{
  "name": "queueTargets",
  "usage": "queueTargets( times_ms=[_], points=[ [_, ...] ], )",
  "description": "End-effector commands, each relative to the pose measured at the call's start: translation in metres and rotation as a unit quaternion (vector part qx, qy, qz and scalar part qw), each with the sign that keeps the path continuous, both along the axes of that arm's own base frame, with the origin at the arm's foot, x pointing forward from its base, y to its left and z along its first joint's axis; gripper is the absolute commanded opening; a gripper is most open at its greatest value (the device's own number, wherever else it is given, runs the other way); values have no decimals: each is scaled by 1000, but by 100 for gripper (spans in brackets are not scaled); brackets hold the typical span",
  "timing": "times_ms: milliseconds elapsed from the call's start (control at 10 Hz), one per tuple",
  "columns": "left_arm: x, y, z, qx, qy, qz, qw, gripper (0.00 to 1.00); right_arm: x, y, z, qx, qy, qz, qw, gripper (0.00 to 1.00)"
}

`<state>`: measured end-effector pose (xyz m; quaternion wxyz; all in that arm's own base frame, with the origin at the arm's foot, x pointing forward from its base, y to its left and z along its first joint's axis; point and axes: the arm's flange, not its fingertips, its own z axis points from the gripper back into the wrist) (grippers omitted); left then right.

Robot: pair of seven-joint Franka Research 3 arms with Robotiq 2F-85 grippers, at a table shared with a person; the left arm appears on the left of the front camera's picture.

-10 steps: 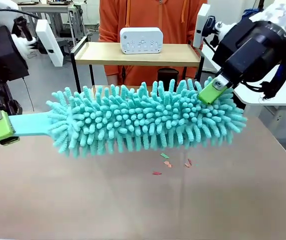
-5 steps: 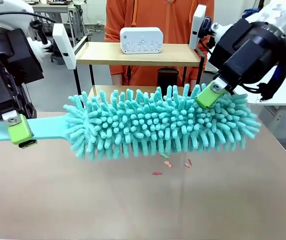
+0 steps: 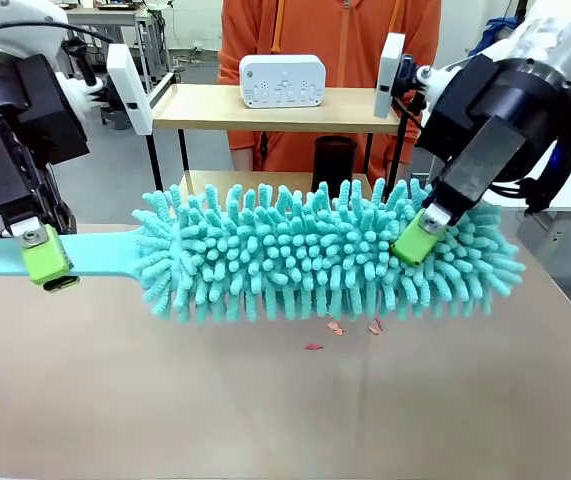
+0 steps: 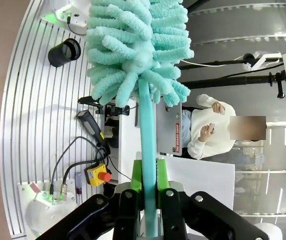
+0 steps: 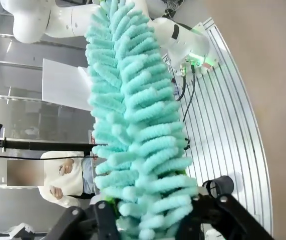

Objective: Clean the shelf.
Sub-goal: Hand the Duster back to the human.

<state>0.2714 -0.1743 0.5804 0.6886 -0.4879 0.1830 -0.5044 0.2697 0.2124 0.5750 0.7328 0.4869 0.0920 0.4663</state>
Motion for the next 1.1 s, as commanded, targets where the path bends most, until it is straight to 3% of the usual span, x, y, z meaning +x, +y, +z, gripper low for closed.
queueTargets(
  times_ms=[0,200,600,700,800,900,1000],
  points=[
    [4,-2,3,-22,-2,0,1000,12,5,0,3,3,-7,19,1000,13],
    [3,-2,3,-19,1,-6,1000,12,5,-1,2,8,-2,20,1000,0],
    [3,-1,4,-21,-6,-5,1000,12,7,-2,1,10,3,27,1000,0],
    [4,1,5,-20,-19,13,1000,52,7,-3,1,9,5,27,1000,0],
    [7,6,7,-29,-39,47,998,70,7,-6,0,12,8,28,1000,0],
    [12,18,12,-49,-56,86,993,100,8,-11,-1,12,10,18,1000,0],
    [18,40,16,-66,-58,133,987,100,9,-19,-3,14,14,6,1000,0]
  ],
)
